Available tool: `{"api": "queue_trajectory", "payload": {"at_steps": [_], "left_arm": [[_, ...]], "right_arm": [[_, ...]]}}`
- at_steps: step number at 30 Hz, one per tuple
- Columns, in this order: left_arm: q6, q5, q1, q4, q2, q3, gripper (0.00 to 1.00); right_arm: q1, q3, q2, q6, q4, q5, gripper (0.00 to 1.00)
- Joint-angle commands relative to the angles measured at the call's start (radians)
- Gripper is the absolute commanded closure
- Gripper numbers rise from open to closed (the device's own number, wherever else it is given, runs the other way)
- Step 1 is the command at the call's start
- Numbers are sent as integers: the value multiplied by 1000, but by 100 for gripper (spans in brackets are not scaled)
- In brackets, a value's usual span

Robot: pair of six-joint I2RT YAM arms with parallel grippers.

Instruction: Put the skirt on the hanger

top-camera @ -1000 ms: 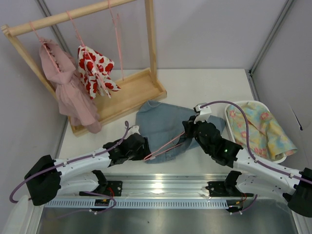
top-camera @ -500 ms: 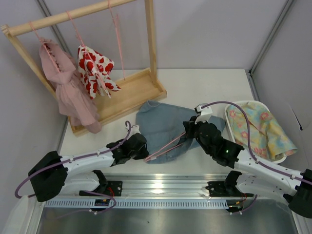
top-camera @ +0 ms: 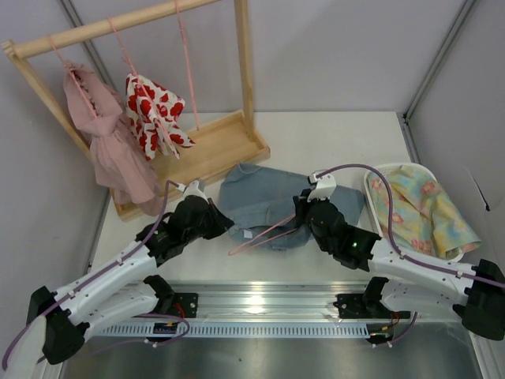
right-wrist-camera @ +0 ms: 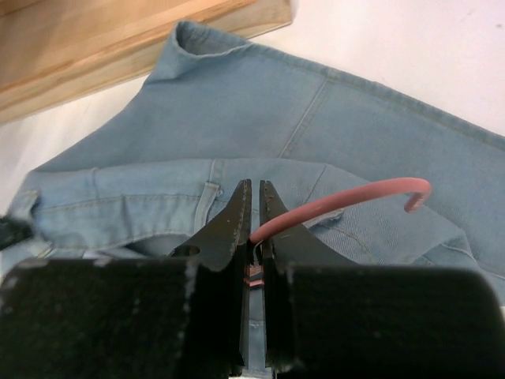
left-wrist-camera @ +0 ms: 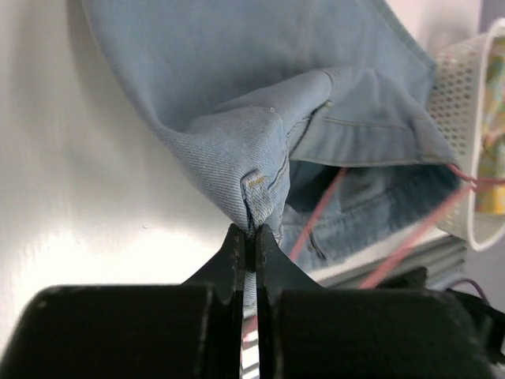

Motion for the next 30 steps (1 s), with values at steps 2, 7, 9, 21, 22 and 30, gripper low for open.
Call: {"api": "queue_trajectory", "payload": {"at_steps": [2,7,9,21,22,30], "left_arm": [[18,75,18,-73,-14,86,100],[31,86,46,-118,-34,118,100],[39,97,64,-128,-37,109,100],[58,238,207,-115,-51,117,100],[52,273,235,-113,-54,120,100],[73,353,336,-178,-19,235,100]], "right_arm": [[5,5,64,46,47,277,100],[-24,26,104,27,122,401,100],[-44,23,92,14,161,372,100],[-49,-40,35,-90,260,393,100],[-42,-47,35,-105,276,399,100],[-15,-138,-29,-156,396,344,100]]}}
